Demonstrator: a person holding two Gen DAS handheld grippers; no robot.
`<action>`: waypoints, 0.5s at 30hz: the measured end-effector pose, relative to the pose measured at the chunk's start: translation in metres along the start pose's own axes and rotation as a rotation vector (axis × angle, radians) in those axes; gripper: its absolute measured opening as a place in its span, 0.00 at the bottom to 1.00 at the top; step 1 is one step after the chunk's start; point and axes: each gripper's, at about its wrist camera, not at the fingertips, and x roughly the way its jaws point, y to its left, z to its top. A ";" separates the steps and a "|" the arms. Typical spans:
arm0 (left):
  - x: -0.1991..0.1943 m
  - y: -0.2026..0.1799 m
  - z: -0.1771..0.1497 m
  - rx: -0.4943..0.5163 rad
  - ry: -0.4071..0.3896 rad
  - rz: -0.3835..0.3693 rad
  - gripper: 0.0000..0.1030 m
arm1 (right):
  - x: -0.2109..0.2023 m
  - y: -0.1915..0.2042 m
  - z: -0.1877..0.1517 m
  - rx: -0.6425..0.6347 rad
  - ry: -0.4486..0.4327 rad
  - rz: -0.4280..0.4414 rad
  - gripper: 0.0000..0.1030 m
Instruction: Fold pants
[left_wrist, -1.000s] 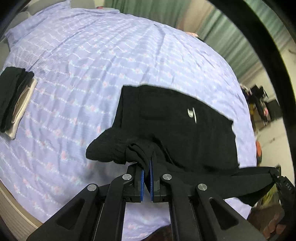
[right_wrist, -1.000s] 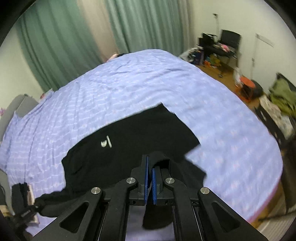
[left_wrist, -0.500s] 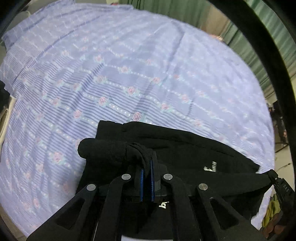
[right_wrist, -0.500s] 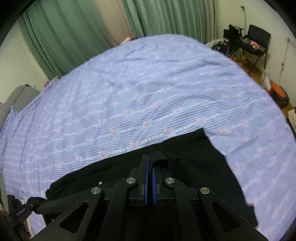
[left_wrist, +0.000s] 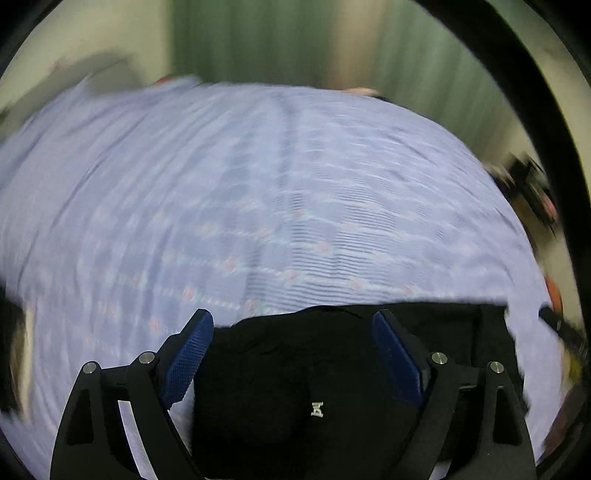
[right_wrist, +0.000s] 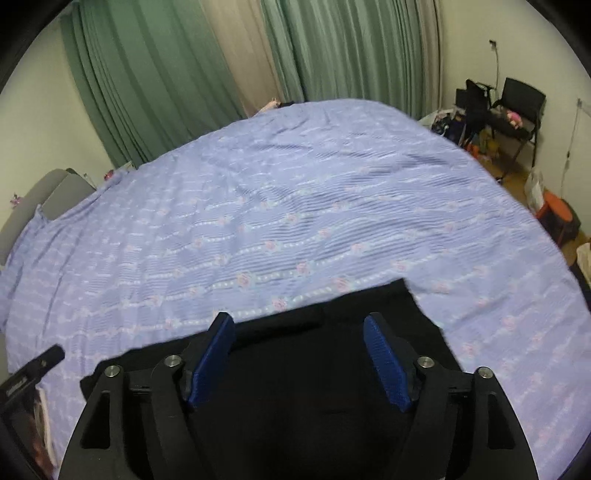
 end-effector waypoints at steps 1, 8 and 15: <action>-0.007 0.001 -0.004 0.043 -0.017 -0.013 0.86 | -0.011 -0.003 -0.006 0.008 0.005 0.000 0.75; -0.025 0.041 -0.058 0.056 0.032 -0.008 0.85 | -0.041 0.018 -0.064 -0.098 0.091 -0.037 0.75; -0.044 0.028 -0.105 0.083 0.116 -0.011 0.78 | -0.047 0.020 -0.123 -0.076 0.191 -0.009 0.75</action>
